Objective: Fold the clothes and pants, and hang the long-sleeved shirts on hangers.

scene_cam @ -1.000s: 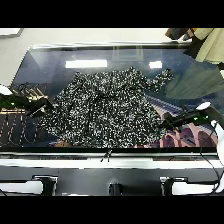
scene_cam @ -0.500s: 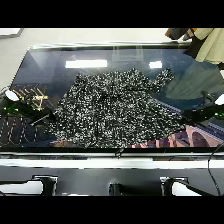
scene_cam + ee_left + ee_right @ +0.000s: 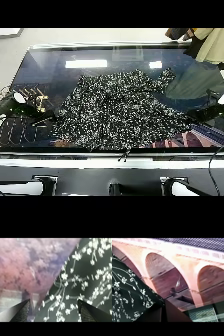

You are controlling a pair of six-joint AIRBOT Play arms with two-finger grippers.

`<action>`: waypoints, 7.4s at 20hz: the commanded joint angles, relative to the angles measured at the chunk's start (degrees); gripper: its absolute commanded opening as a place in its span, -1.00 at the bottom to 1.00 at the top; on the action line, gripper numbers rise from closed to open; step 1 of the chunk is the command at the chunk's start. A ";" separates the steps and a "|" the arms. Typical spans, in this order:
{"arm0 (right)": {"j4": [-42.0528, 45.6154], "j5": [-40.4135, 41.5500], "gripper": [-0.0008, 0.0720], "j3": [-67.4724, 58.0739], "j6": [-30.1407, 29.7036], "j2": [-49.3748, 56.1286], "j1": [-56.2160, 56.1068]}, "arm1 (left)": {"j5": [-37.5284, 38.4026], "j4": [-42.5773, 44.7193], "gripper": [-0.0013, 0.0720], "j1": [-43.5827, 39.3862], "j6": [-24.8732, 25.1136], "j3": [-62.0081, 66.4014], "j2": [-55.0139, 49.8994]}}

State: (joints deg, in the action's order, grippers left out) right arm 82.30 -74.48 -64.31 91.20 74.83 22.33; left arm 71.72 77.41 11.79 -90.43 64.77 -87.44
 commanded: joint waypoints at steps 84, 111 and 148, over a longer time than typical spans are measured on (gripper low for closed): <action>-20.37 -7.28 0.89 -3.56 8.07 -12.15 -12.46 | -3.19 -8.57 0.89 -5.57 -16.98 7.72 17.49; -17.25 33.94 -0.91 38.66 43.58 -18.38 -51.04 | -19.21 -21.99 0.89 -31.65 -24.28 -38.40 40.11; 3.04 23.89 -0.91 30.95 82.51 -40.24 -50.95 | -26.80 -31.87 -0.92 -35.78 -17.51 -30.69 36.24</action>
State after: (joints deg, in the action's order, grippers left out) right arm 77.71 -60.18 -30.28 166.84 26.24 -28.69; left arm 51.09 47.35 -24.23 -110.67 31.05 -43.42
